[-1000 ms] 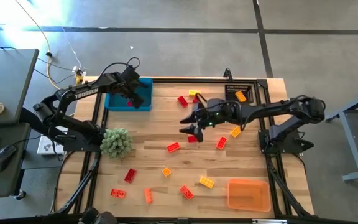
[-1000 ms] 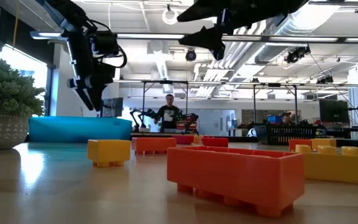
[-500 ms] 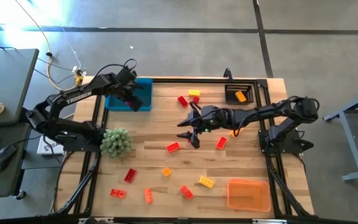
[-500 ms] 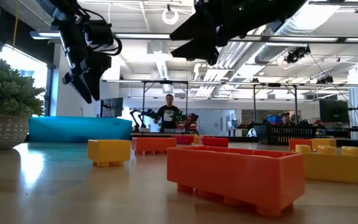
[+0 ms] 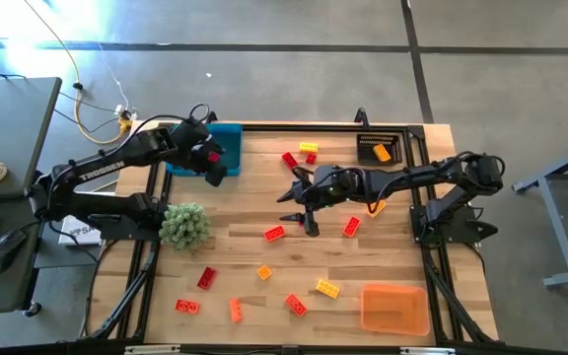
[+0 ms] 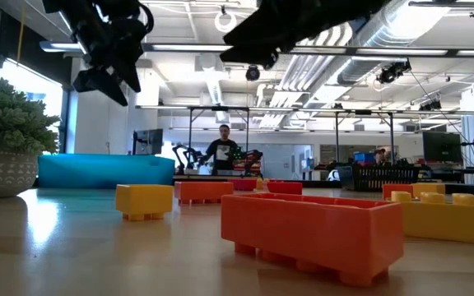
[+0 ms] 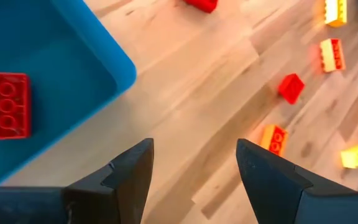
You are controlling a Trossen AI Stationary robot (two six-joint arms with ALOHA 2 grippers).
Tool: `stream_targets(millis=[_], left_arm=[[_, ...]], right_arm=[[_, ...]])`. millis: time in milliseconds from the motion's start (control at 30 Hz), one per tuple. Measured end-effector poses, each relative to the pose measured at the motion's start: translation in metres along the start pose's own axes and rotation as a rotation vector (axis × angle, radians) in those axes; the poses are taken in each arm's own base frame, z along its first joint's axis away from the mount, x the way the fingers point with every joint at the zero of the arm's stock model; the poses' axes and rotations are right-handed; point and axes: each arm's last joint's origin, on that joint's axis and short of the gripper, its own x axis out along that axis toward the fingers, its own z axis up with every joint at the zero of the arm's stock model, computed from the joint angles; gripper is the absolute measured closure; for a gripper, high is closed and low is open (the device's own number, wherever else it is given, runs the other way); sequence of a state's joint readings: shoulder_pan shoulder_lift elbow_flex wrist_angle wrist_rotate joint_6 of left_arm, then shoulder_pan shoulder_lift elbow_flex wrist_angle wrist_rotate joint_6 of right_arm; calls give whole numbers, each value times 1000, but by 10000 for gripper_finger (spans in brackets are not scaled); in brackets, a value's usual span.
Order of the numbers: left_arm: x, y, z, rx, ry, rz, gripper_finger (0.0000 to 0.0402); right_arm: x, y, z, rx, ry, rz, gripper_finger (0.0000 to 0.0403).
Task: Sort & place blocks by color
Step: Put the orange game piece into the orange bin
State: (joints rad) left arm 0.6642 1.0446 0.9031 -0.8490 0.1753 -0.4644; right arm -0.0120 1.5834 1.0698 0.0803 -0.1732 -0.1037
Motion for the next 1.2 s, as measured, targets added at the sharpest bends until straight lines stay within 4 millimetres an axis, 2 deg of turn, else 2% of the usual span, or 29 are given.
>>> stream_targets(millis=[167,467,800,1200], left_arm=[[1,-8,-4,-21,13,-19,185],[2,-15,-6,-8,2,-29,186],[2,-17,-7,5,-6,-28,186],[2,-17,-7,6,-8,-28,186]], right_arm=[[8,-2,2,-69,79,20,174],[43,-6,-10,-118,159,74,174],[78,-7,-38,-124,263,131,174],[98,-7,-72,-102,380,157,174]])
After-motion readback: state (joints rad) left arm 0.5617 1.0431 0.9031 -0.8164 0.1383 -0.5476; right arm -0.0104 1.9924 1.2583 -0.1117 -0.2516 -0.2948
